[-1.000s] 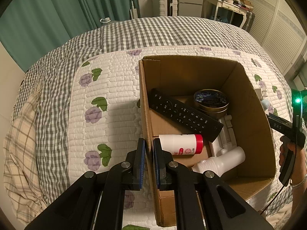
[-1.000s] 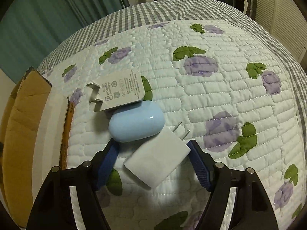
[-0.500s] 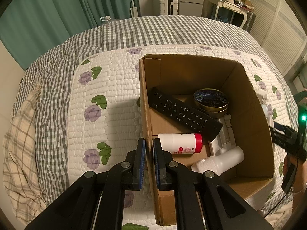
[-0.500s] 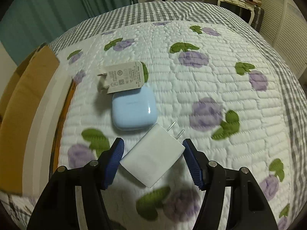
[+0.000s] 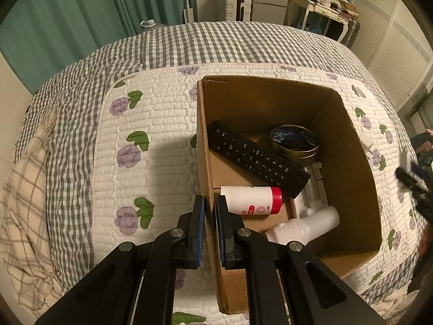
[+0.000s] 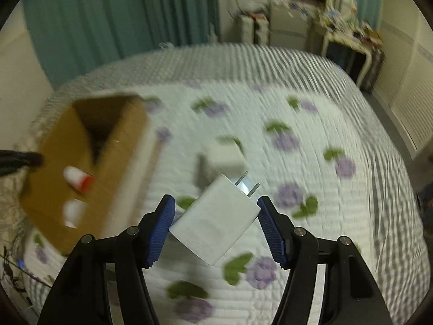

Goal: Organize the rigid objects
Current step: 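Carry the white charger into the box and open the right gripper, then grasp the light-blue earbud case with the right gripper, then carry the earbud case into the box and release it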

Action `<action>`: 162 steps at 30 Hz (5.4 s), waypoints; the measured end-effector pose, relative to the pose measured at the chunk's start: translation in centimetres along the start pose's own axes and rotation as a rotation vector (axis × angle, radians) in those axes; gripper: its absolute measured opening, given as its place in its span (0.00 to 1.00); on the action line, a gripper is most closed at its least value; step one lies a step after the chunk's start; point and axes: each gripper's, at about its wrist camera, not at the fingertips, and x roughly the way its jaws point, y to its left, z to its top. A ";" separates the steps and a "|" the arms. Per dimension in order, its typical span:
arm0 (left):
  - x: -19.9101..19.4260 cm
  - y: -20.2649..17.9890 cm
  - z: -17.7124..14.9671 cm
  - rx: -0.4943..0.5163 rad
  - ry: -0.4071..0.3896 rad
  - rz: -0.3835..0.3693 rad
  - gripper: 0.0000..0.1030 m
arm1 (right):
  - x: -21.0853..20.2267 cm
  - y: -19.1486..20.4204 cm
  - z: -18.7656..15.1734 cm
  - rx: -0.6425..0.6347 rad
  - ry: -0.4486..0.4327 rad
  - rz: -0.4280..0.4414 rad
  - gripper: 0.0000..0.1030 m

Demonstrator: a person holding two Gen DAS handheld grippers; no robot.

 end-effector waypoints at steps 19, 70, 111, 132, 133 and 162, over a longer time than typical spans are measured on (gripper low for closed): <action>0.0 0.1 -0.3 0.021 -0.019 -0.009 0.08 | 3.3 17.4 2.0 -0.287 -0.012 0.204 0.61; -0.4 -0.4 -0.4 0.075 -0.001 -0.004 0.08 | 9.6 -4.0 -3.2 0.029 0.096 0.051 0.73; -0.5 0.2 -0.5 0.042 0.031 -0.034 0.08 | -4.1 9.1 4.1 -0.198 -0.109 0.105 0.51; -0.6 -0.1 -0.8 0.087 0.028 -0.025 0.08 | 6.4 17.5 2.5 -0.314 0.019 0.106 0.51; -0.6 0.0 -0.8 0.086 0.026 -0.027 0.08 | 6.6 17.4 2.3 -0.309 0.025 0.110 0.51; -0.6 0.3 -0.9 0.035 0.046 -0.054 0.08 | -5.5 11.3 6.1 -0.171 -0.237 0.092 0.98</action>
